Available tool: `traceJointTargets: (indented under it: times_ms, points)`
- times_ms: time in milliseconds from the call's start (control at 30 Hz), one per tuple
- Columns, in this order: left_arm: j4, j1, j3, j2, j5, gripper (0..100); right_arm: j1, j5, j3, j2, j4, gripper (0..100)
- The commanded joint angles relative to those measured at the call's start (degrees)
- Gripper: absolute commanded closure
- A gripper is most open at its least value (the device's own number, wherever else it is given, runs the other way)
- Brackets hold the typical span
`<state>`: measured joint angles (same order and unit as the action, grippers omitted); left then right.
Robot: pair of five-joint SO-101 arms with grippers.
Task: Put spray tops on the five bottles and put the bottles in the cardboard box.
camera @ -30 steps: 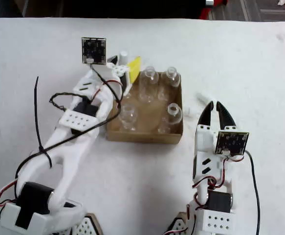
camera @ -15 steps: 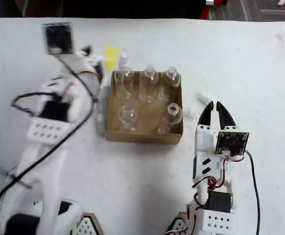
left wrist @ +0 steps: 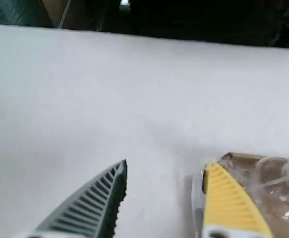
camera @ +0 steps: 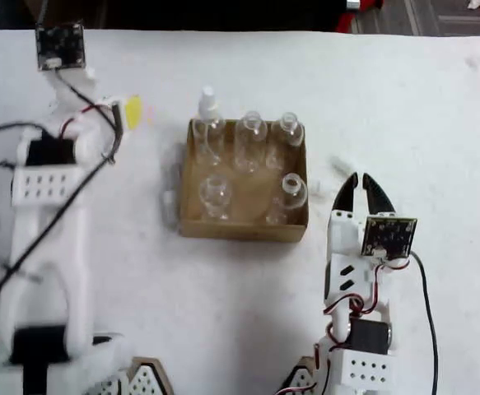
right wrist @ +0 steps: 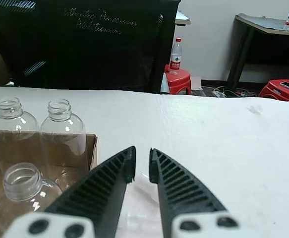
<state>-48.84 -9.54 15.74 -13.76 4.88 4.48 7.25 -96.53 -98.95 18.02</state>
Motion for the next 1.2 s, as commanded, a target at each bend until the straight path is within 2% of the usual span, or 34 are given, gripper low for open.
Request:
traceJointTargets:
  times_ms: [0,267,400,567,733,933,1000,1167]
  points:
    - [-3.25,-1.27,-10.81,15.52,-0.79,77,-0.48,0.79,-0.53,3.47,-3.82,96.0]
    - [-10.90,-1.01,-26.02,34.77,0.09,77,-0.48,0.88,-0.62,9.19,-9.36,96.0]
    - [-11.96,-0.66,-31.21,39.69,5.98,77,-0.48,0.88,-0.62,10.95,-11.12,96.0]
    - [-13.45,-0.48,-33.67,42.42,7.47,77,-0.48,0.88,-0.62,11.03,-11.30,96.0]
    - [-23.12,-0.57,-33.58,39.96,7.03,77,-0.48,0.88,-0.62,10.95,-11.30,96.0]
    - [-37.10,0.31,-33.49,38.90,-6.51,77,-0.48,0.88,-0.62,10.77,-11.30,96.0]
    - [-39.12,0.84,-33.49,40.40,-6.95,77,-0.48,0.88,-0.62,10.77,-11.30,96.0]
    - [-42.29,2.59,-33.58,41.54,2.20,76,-0.48,0.88,-0.62,10.77,-11.21,96.0]
